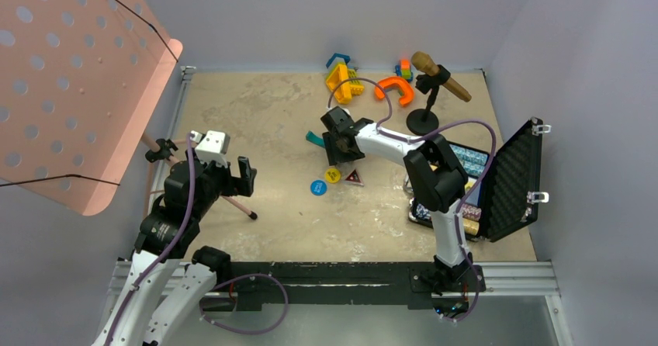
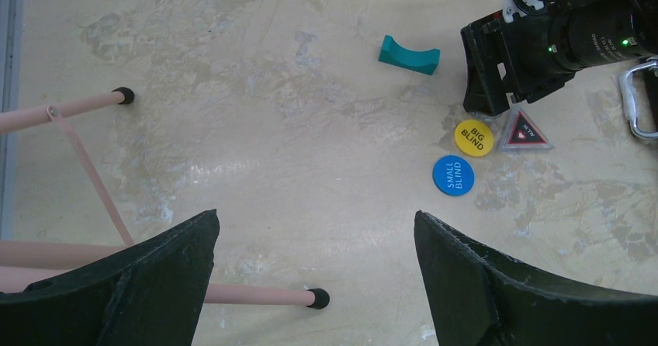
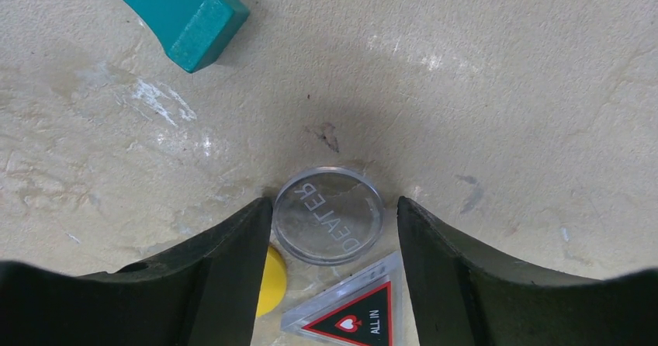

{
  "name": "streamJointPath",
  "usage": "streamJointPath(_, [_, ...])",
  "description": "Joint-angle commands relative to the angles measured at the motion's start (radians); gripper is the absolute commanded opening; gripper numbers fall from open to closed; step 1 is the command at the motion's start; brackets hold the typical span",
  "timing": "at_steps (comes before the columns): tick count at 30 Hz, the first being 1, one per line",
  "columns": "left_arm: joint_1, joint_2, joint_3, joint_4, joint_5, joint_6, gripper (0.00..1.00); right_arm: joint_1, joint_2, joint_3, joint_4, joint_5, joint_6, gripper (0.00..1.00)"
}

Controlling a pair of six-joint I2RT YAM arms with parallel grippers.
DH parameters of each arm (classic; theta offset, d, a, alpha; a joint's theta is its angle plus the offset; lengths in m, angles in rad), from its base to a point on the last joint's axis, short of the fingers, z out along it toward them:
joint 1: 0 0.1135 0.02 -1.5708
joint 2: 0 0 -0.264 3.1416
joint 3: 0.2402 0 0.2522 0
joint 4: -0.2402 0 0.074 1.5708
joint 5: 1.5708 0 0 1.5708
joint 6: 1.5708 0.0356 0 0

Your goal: Pack up texas hold em set

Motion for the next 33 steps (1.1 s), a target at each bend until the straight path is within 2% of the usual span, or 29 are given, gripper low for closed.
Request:
streamJointPath(1, [-0.001, -0.010, 0.014, 0.021, 0.009, 0.012, 0.99, 0.000, 0.003, 0.011, -0.019, 0.000, 0.019, 0.64])
streamJointPath(6, [-0.001, -0.009, 0.014, 0.021, 0.010, 0.012, 0.99, 0.000, 0.002, -0.012, -0.020, -0.003, 0.028, 0.58])
streamJointPath(14, [-0.001, -0.012, 0.012, 0.021, 0.007, 0.012, 0.99, 0.000, -0.024, -0.037, -0.016, -0.007, 0.030, 0.42])
streamJointPath(25, [-0.001, -0.015, 0.013, 0.020, 0.006, 0.012, 0.99, -0.008, -0.204, -0.068, -0.025, 0.003, 0.021, 0.37])
streamJointPath(33, [-0.001, -0.020, 0.010, 0.019, 0.011, 0.011, 0.99, -0.104, -0.424, -0.259, -0.052, 0.010, 0.012, 0.37])
